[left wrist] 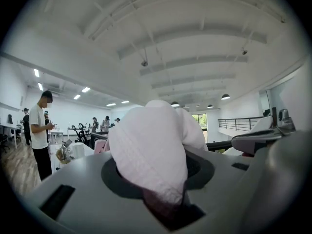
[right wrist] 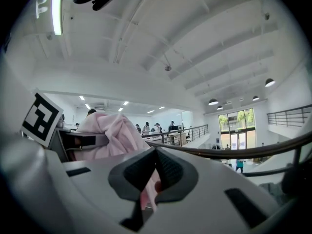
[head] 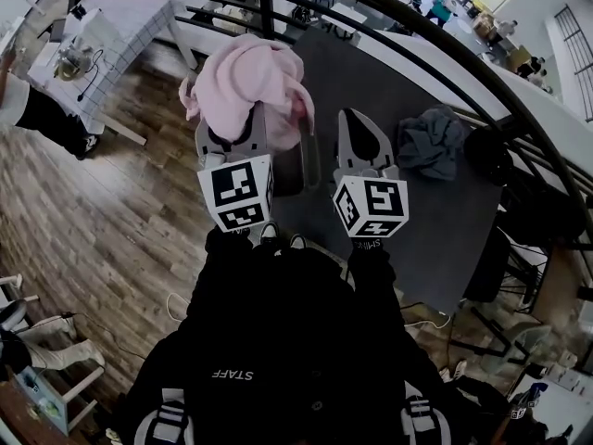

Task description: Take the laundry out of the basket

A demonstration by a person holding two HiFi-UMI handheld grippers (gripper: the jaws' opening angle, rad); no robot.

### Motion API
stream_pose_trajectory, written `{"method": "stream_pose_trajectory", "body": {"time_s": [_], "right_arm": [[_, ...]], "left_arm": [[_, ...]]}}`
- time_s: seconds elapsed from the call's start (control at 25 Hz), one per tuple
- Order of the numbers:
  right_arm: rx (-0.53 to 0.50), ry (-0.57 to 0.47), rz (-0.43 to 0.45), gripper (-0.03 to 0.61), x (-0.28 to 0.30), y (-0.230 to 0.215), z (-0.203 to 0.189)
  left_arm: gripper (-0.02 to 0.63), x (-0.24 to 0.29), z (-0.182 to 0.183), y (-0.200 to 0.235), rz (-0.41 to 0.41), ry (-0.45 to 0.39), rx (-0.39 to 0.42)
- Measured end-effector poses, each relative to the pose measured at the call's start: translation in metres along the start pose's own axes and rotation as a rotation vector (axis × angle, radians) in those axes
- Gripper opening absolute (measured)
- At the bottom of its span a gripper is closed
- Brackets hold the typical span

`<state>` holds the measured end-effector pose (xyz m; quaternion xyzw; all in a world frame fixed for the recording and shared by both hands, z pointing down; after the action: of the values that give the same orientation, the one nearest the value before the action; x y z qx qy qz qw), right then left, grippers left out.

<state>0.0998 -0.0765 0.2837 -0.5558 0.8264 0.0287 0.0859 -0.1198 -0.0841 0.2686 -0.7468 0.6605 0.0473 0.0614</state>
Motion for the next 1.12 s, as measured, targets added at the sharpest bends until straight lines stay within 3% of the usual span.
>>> {"method": "stream_pose_trajectory", "body": {"time_s": [0.36, 1.12], "right_arm": [[0.015, -0.147, -0.047, 0.014, 0.010, 0.004, 0.038], [-0.061, -0.213, -0.041, 0.014, 0.022, 0.016, 0.055]], "left_arm": [[0.169, 0.006, 0.039, 0.002, -0.033, -0.110, 0.036], [0.170, 0.014, 0.051, 0.009, -0.040, -0.169, 0.024]]}}
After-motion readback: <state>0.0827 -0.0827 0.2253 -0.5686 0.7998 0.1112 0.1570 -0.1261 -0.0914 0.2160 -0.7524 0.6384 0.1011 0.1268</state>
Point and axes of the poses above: the fingertips, and each gripper's own axes: x forward along the fingers, y to its left, z out of its top, the point moved 10 cm from there along -x, backward along the fingers, and after that the axes turned 14 degrees about -y, right-handed, at the moved point
